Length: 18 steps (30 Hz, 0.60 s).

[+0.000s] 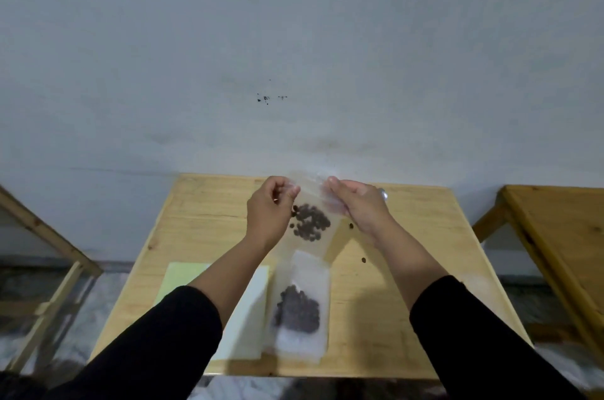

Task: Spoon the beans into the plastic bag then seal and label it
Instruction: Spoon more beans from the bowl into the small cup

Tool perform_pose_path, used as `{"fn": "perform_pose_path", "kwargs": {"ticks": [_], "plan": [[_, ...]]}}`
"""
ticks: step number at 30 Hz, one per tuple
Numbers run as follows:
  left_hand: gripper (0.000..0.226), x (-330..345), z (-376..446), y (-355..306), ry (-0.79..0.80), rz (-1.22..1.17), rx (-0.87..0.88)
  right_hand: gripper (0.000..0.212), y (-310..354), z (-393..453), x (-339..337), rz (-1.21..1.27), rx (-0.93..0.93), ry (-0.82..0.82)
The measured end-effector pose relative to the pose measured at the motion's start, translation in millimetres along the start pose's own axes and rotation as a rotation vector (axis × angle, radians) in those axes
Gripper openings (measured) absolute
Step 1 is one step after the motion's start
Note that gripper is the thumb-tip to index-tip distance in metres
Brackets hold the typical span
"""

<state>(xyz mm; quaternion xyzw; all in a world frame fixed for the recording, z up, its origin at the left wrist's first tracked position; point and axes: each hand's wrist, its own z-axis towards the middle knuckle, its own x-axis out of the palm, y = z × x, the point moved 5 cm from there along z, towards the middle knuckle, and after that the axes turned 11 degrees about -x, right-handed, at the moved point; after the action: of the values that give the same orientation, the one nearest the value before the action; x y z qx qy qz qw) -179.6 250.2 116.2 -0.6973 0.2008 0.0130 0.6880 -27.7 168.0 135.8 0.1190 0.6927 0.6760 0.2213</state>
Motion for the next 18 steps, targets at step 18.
{"fn": "perform_pose_path", "kwargs": {"ticks": [18], "plan": [[0.013,-43,-19,-3,0.155,-0.173,-0.002,0.015,29,-33,19,-0.049,-0.216,-0.065]]}}
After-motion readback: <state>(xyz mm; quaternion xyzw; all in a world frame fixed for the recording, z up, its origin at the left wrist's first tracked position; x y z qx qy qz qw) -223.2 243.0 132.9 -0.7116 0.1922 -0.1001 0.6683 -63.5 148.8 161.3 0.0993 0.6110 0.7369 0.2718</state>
